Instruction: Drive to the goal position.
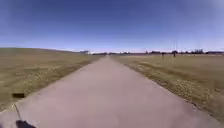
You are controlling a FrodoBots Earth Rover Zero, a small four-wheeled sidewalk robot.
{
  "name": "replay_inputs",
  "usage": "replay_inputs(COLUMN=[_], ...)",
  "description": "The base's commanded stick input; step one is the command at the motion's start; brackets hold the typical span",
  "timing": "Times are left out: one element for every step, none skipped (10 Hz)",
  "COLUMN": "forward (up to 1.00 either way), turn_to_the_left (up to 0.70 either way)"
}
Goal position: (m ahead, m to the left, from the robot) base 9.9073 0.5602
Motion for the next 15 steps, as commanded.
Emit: replay_inputs(forward=[1.00,1.00,1.00,1.00,1.00,1.00,1.00,1.00,1.00,1.00,1.00,1.00,1.00,1.00,1.00], turn_to_the_left=[0.00,0.00,0.00,0.00,0.00,0.00,0.00,0.00,0.00,0.00,0.00,0.00,0.00,0.00,0.00])
